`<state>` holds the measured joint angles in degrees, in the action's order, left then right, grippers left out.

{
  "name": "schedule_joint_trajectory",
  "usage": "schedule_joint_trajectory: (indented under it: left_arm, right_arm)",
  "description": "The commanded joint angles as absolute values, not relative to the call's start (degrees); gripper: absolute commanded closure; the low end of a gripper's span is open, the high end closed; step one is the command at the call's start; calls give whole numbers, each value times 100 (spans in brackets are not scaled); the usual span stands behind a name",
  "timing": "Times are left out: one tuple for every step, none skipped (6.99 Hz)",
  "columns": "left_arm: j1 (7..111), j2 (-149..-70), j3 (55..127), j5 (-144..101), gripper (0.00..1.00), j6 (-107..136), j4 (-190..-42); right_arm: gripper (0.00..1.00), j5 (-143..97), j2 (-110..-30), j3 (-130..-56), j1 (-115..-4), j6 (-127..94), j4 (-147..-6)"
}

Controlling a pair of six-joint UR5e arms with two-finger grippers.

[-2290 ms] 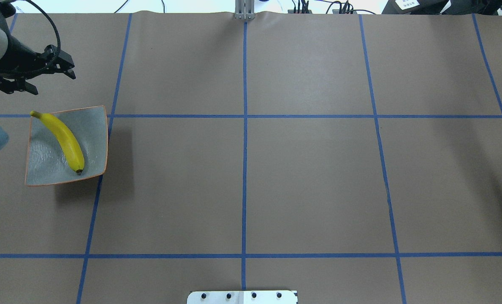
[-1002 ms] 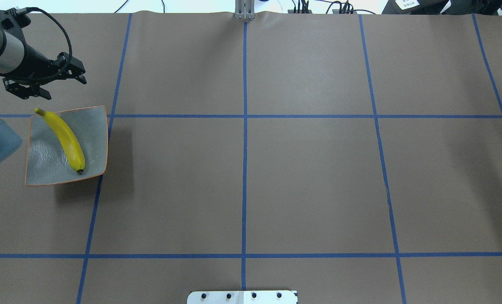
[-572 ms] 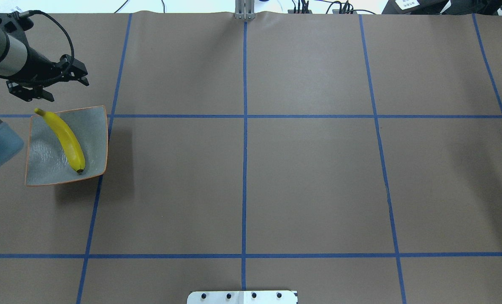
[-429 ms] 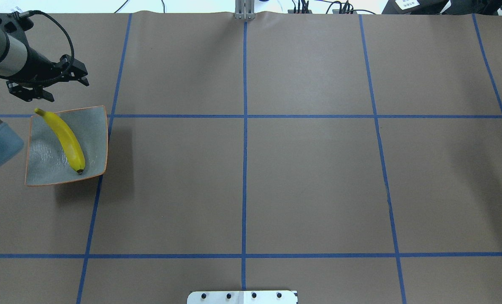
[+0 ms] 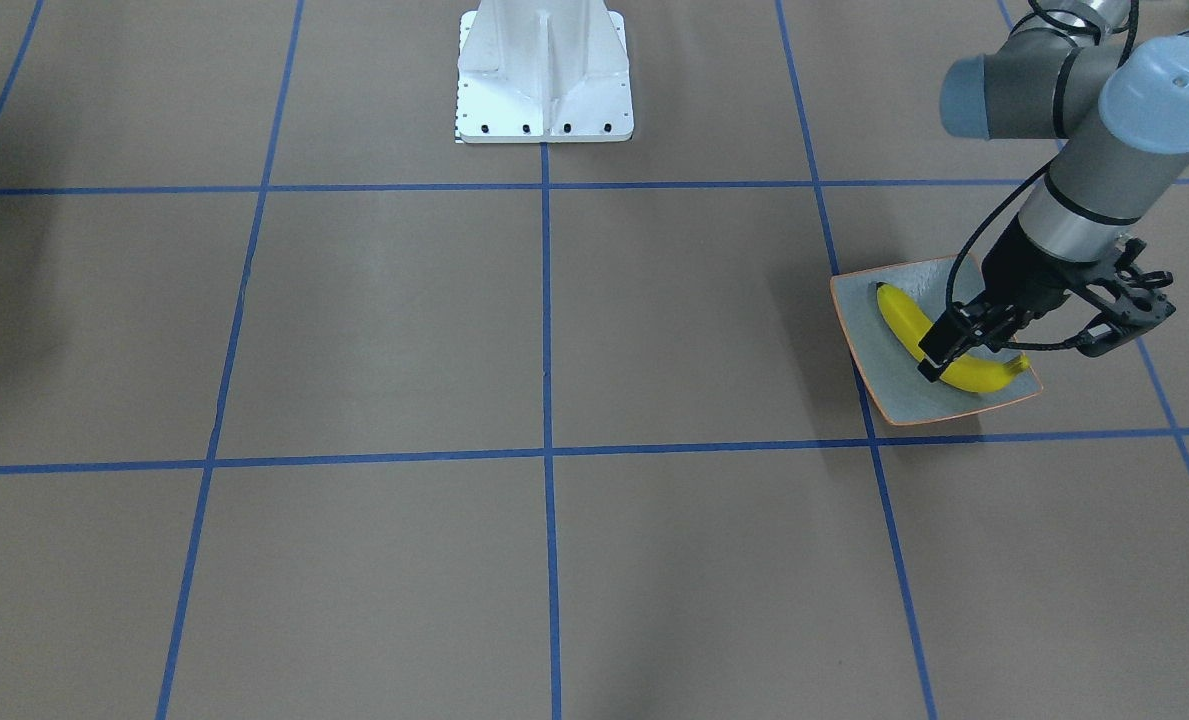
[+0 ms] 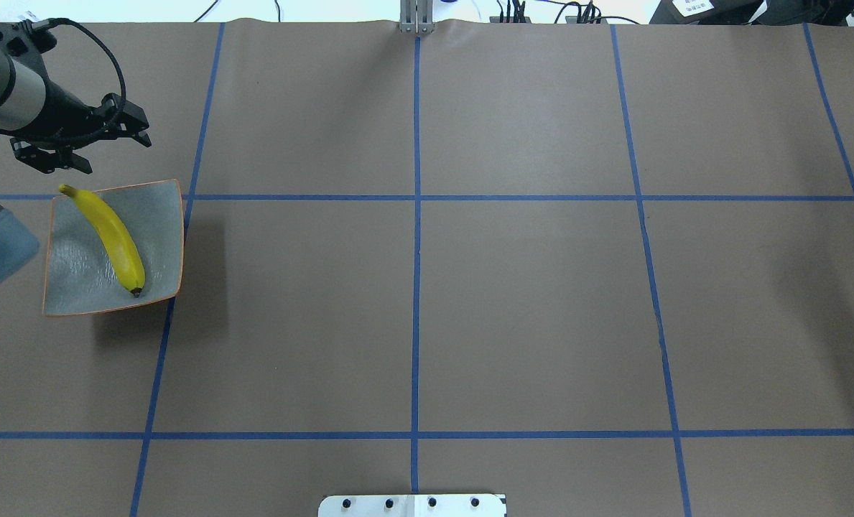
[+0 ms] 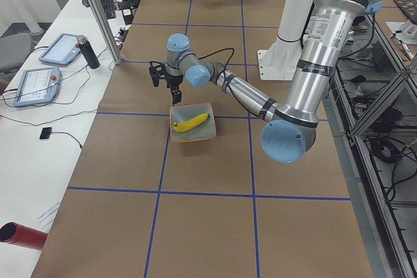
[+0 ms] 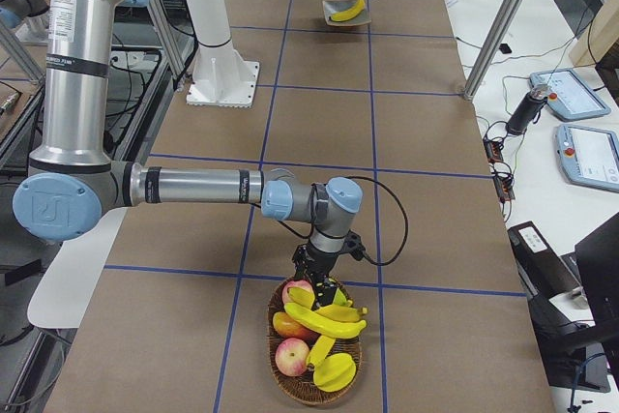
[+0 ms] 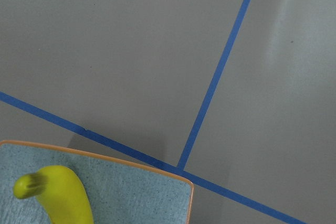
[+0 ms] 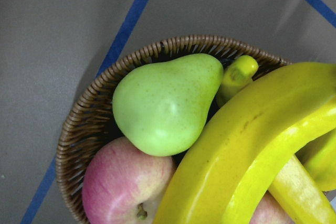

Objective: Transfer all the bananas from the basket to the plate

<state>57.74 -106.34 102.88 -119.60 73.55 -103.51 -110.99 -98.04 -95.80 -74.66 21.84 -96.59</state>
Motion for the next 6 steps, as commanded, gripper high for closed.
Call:
schedule_joint_trajectory:
  left_arm:
    - [5774, -10608, 10283, -11953, 0, 7348, -10467]
    - [5774, -10608, 10283, -11953, 0, 7348, -10485]
    - [5774, -10608, 10301, -11953, 0, 7348, -10485]
    - [5774, -10608, 10301, -11953, 0, 7348, -10485]
    - [5774, -10608, 10301, -11953, 0, 7348, -10485]
    - [5774, -10608, 10309, -11953, 0, 7348, -10485]
  right_arm:
    - [4, -11039, -9826, -9571, -7375, 2206, -9659]
    - [16, -11039, -9826, -9571, -7357, 2206, -9659]
    - [23, -11039, -9817, -9536, -7322, 2206, -9659]
    - [23, -11048, -9817, -9536, -7304, 2197, -9659]
    - [23, -11057, -9817, -9519, -7304, 2206, -9659]
    - [23, -11057, -9817, -9510, -7295, 2206, -9668]
